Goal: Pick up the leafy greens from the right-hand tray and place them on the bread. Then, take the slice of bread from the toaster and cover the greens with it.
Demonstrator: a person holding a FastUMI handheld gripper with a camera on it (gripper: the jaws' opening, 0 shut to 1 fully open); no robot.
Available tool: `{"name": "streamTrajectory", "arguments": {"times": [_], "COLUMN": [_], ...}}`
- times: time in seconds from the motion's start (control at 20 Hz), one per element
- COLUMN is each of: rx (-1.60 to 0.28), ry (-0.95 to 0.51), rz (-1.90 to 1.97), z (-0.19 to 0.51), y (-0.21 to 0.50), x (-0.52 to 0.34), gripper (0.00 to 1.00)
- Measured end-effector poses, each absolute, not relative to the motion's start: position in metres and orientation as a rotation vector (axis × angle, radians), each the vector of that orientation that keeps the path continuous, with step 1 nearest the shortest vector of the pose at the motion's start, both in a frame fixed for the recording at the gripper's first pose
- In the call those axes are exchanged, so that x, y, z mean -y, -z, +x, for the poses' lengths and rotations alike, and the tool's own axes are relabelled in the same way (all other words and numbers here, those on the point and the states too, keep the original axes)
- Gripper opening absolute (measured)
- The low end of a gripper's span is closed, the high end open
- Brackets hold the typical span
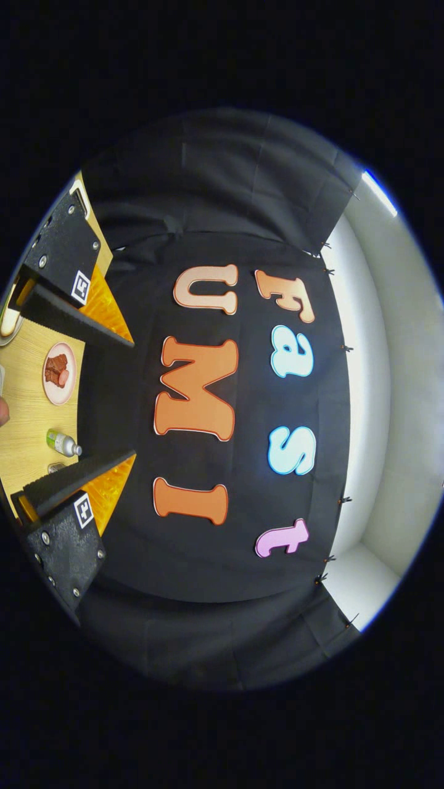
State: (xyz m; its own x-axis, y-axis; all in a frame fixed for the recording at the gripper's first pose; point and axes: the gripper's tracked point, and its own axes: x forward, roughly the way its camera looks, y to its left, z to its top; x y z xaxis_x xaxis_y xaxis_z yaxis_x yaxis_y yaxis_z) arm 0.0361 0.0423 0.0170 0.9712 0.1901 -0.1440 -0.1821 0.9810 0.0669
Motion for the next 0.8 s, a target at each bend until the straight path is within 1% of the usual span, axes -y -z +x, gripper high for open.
{"name": "streamTrajectory", "arguments": {"times": [0.25,0.8], "rx": [-0.158,-0.114], "ry": [-0.145,-0.131], "rz": [0.039,0.051], "z": [0.037,0.037], "y": [-0.014,-0.022], "x": [-0.037,-0.041], "gripper": [0.96,0.96]}}
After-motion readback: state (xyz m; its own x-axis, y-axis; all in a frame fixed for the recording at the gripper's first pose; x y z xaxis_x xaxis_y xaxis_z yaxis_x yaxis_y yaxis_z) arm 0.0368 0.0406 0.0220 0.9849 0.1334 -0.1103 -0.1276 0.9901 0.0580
